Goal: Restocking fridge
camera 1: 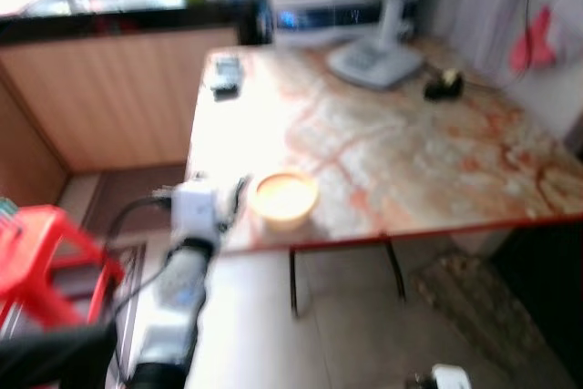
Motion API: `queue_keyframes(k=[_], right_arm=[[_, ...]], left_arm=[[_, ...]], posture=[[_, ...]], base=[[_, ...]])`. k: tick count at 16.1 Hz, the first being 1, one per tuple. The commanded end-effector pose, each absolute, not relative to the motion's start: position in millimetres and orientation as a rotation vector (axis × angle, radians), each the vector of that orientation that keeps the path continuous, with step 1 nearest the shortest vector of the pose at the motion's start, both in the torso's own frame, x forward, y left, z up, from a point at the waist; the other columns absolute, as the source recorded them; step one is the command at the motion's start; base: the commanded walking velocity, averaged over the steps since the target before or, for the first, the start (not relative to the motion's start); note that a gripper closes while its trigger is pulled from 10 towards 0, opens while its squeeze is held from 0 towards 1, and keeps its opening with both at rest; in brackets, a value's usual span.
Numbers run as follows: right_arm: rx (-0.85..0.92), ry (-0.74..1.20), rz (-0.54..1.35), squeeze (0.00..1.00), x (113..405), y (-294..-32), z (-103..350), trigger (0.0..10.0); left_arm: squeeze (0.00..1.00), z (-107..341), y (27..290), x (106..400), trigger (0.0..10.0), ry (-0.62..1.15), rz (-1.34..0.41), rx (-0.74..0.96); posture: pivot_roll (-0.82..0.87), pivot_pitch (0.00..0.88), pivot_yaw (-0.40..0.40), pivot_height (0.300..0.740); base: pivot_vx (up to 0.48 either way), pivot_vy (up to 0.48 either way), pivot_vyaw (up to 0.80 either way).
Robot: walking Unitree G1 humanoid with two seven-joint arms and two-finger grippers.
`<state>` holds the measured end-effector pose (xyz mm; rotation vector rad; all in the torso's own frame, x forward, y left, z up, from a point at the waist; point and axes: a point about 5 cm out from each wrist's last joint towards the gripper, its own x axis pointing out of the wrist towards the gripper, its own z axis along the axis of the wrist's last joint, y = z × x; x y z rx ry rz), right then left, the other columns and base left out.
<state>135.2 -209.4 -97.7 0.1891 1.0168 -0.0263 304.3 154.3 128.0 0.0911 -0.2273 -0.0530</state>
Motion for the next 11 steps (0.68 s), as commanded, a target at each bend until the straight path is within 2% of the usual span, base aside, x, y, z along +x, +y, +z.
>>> queue_keyframes(k=[1, 3, 7, 9, 10, 11], right_arm=[[0.183, 1.041, -0.049, 0.00, 126.5, -216.6, -99.4, 10.0], [0.183, 1.041, -0.047, 0.00, 127.0, -216.7, -99.2, 10.0], [0.179, 1.041, -0.042, 0.00, 128.6, -216.6, -98.8, 10.0], [0.179, 1.040, -0.040, 0.00, 128.9, -216.5, -98.7, 10.0], [0.179, 1.040, -0.038, 0.00, 129.0, -216.4, -98.7, 10.0], [0.174, 1.041, -0.036, 0.00, 129.2, -216.5, -98.6, 10.0]], left_arm=[[0.00, 135.4, 145.2, 306.0, 10.0, -0.244, -0.072, 0.057], [0.00, 140.2, 144.0, 305.5, 10.0, -0.246, -0.061, -0.035], [0.00, 134.7, 142.9, 302.8, 10.0, -0.195, -0.042, -0.093], [0.00, 131.2, 149.7, 303.3, 10.0, -0.156, 0.002, -0.213], [1.00, 131.0, 153.4, 304.2, 10.0, -0.147, 0.020, -0.246], [1.00, 131.2, 160.3, 306.9, 10.0, -0.135, 0.052, -0.315]], posture=[[0.11, 0.009, 0.004, 0.740], [0.12, 0.012, -0.003, 0.740], [0.12, 0.021, -0.007, 0.740], [0.12, 0.025, -0.008, 0.740], [0.13, 0.025, -0.007, 0.740], [0.12, 0.029, -0.006, 0.740]], base=[[0.262, 0.000, 0.00], [0.000, 0.000, 0.00], [0.000, 0.000, 0.00], [0.000, 0.000, 0.00], [0.000, 0.000, 0.00], [0.000, 0.000, 0.00]])
